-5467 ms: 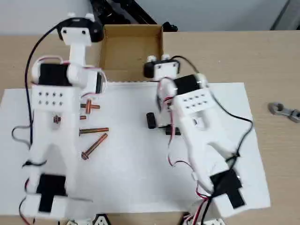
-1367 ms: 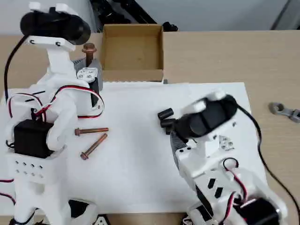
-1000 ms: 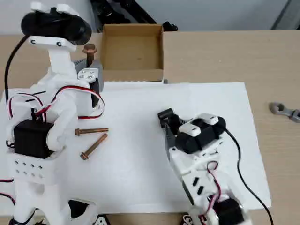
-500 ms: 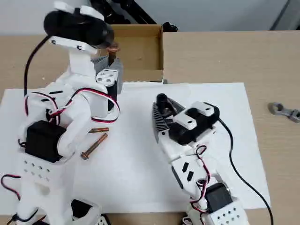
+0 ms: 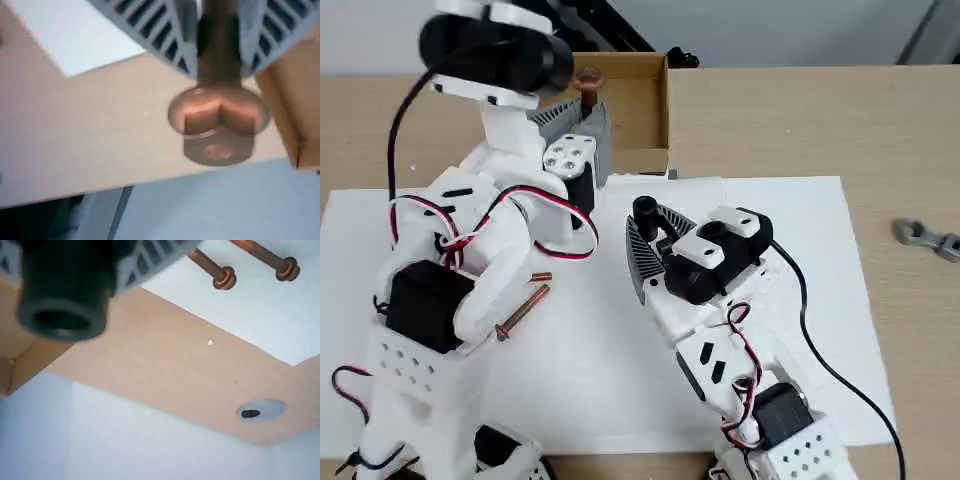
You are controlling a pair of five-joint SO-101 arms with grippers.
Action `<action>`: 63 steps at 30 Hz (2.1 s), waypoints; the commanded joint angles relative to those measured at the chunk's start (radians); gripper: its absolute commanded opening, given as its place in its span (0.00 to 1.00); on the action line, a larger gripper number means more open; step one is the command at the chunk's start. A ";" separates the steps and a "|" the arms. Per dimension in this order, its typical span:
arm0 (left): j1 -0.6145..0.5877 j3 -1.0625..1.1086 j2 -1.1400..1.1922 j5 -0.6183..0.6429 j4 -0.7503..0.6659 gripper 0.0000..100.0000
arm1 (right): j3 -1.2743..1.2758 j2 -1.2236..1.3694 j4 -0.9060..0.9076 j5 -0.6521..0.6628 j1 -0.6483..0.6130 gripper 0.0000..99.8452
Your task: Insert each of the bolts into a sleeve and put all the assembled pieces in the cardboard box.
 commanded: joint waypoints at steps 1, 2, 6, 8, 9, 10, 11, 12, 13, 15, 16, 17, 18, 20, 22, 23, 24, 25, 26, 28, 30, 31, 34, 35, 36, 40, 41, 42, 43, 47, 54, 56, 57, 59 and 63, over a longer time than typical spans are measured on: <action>0.011 -0.048 -0.037 0.037 -0.087 0.00 | -0.061 -0.021 -0.030 -0.009 -0.007 0.00; 0.011 -0.048 -0.037 0.043 -0.104 0.00 | -0.061 -0.021 -0.030 -0.009 -0.007 0.00; 0.049 -0.036 -0.035 0.044 -0.117 0.00 | -0.061 -0.021 -0.030 -0.011 -0.007 0.00; 0.089 -0.001 -0.038 0.044 -0.123 0.00 | -0.061 -0.021 -0.030 -0.011 -0.007 0.00; 0.103 0.018 -0.038 0.044 -0.124 0.00 | -0.061 -0.021 -0.030 -0.011 -0.008 0.00; 0.112 0.041 -0.038 0.044 -0.133 0.00 | -0.061 -0.021 -0.030 -0.011 -0.008 0.00; 0.112 0.070 -0.037 0.044 -0.152 0.00 | -0.061 -0.021 -0.030 -0.011 -0.008 0.00; 0.110 0.096 -0.038 0.044 -0.176 0.00 | -0.061 -0.021 -0.030 -0.012 -0.008 0.00; 0.110 0.114 -0.038 0.044 -0.196 0.00 | -0.061 -0.021 -0.030 -0.012 -0.008 0.00; 0.110 0.125 -0.035 0.044 -0.206 0.00 | -0.061 -0.021 -0.030 -0.012 -0.012 0.00; 0.110 0.125 -0.034 0.044 -0.203 0.00 | -0.061 -0.021 -0.030 -0.012 -0.018 0.00; 0.110 0.128 -0.034 0.044 -0.201 0.00 | -0.061 -0.021 -0.030 -0.012 -0.022 0.00; 0.110 0.128 -0.035 0.043 -0.190 0.00 | -0.061 -0.021 -0.030 -0.012 -0.025 0.00; 0.110 0.128 -0.037 0.043 -0.169 0.00 | -0.061 -0.021 -0.036 -0.012 -0.025 0.00; 0.110 0.128 -0.037 0.044 -0.143 0.00 | -0.058 -0.021 -0.058 -0.012 -0.024 0.00; 0.110 0.128 -0.037 0.044 -0.133 0.00 | -0.058 -0.021 -0.062 -0.012 -0.024 0.00; 0.110 0.128 -0.038 0.044 -0.124 0.00 | -0.058 -0.021 -0.065 -0.012 -0.024 0.00; 0.110 0.128 -0.038 0.044 -0.118 0.00 | -0.058 -0.021 -0.065 -0.012 -0.024 0.00; 0.110 0.128 -0.038 0.044 -0.107 0.00 | -0.058 -0.018 -0.065 -0.012 -0.024 0.00; 0.112 0.127 -0.038 0.044 -0.078 0.00 | -0.058 -0.018 -0.065 -0.012 -0.022 0.00; 0.115 0.127 -0.038 0.044 -0.060 0.00 | -0.058 -0.019 -0.065 -0.012 -0.022 0.00; 0.117 0.127 -0.038 0.044 -0.057 0.00 | -0.058 -0.019 -0.064 -0.011 -0.021 0.00; 0.118 0.122 -0.040 0.046 -0.052 0.00 | -0.058 -0.019 -0.061 -0.011 -0.019 0.00; 0.118 0.122 -0.049 0.046 -0.051 0.00 | -0.058 -0.018 -0.061 -0.011 -0.019 0.00; 0.118 0.122 -0.064 0.046 -0.051 0.00 | -0.058 -0.018 -0.061 -0.011 -0.019 0.00; 0.118 0.122 -0.115 0.080 -0.051 0.00 | -0.058 -0.013 -0.061 -0.011 -0.019 0.00; 0.118 0.122 -0.120 0.084 -0.043 0.00 | -0.058 -0.013 -0.061 -0.011 -0.019 0.00; 0.118 0.122 -0.120 0.084 -0.035 0.00 | -0.058 -0.012 -0.061 -0.011 -0.019 0.00; 0.118 0.122 -0.121 0.086 -0.029 0.00 | -0.058 -0.012 -0.061 -0.011 -0.019 0.00; 0.118 0.122 -0.124 0.095 -0.026 0.00 | -0.058 -0.012 -0.061 -0.011 -0.019 0.00; 0.120 0.122 -0.118 0.138 -0.031 0.01 | -0.057 -0.012 -0.061 -0.011 -0.019 0.00; 0.120 0.122 -0.118 0.140 -0.031 0.01 | -0.057 -0.012 -0.061 -0.011 -0.019 0.00; 0.121 0.122 -0.118 0.140 -0.031 0.01 | -0.057 -0.012 -0.061 -0.011 -0.019 0.00; 0.130 0.124 -0.118 0.152 -0.031 0.01 | -0.057 -0.012 -0.062 -0.011 -0.019 0.00; 0.155 0.128 -0.118 0.158 -0.043 0.01 | -0.057 -0.012 -0.062 -0.011 -0.019 0.00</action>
